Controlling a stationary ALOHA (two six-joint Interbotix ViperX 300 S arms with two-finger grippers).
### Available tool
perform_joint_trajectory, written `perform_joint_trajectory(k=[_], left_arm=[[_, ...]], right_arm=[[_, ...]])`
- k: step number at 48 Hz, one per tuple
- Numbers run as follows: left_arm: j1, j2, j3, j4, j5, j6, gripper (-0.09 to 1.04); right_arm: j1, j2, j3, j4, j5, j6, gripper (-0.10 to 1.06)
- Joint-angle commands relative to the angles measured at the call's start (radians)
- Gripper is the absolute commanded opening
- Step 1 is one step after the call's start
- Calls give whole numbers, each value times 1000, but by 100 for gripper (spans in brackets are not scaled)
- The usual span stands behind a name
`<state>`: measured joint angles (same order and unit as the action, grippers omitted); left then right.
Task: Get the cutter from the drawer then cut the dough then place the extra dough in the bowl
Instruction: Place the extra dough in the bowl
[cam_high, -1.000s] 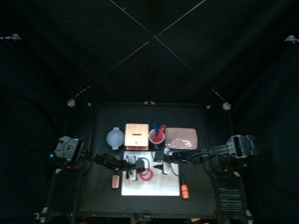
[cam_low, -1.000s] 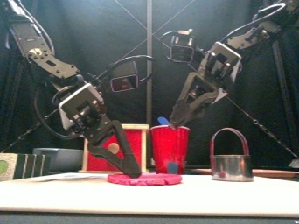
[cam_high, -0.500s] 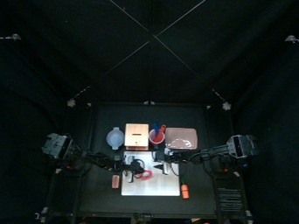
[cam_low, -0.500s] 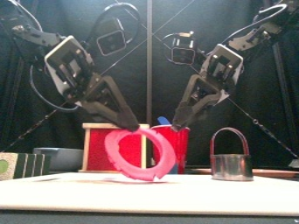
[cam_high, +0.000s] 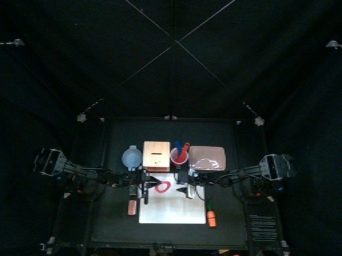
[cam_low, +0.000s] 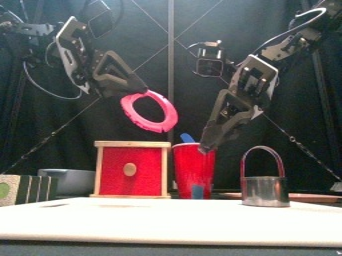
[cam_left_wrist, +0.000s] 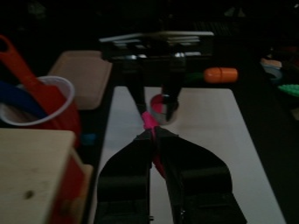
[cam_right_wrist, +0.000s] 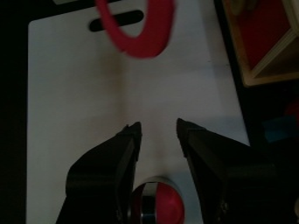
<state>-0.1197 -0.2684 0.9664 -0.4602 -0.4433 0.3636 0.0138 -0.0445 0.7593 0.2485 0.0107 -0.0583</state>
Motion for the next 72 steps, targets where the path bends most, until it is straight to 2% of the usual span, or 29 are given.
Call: perform_joint_trajectory(k=[1,19,32,42,60,65,72], left_arm=[[74,-107,18,6,5,21,48],[351,-417,143,-23,163,46,48],[477,-578,221,-44,287,44,48],[540,-558,267,-55,328,43,48],[543,-411,285,-66,331,38,52],[543,-388,285,-69,314,38,56],[543,-379,290,-75,268,38,69]], right_arm=[[-6,-18,-8,3,-3,-2,77],[-12,-11,-6,3,-3,-2,77],[-12,-11,-14,-2,-3,-2,77],[-11,-8,-14,0,-3,-2,77],[-11,12,-28,-2,-3,-2,77],[-11,21,-35,-3,-3,-3,77],[-8,34,-48,-3,-3,-3,77]])
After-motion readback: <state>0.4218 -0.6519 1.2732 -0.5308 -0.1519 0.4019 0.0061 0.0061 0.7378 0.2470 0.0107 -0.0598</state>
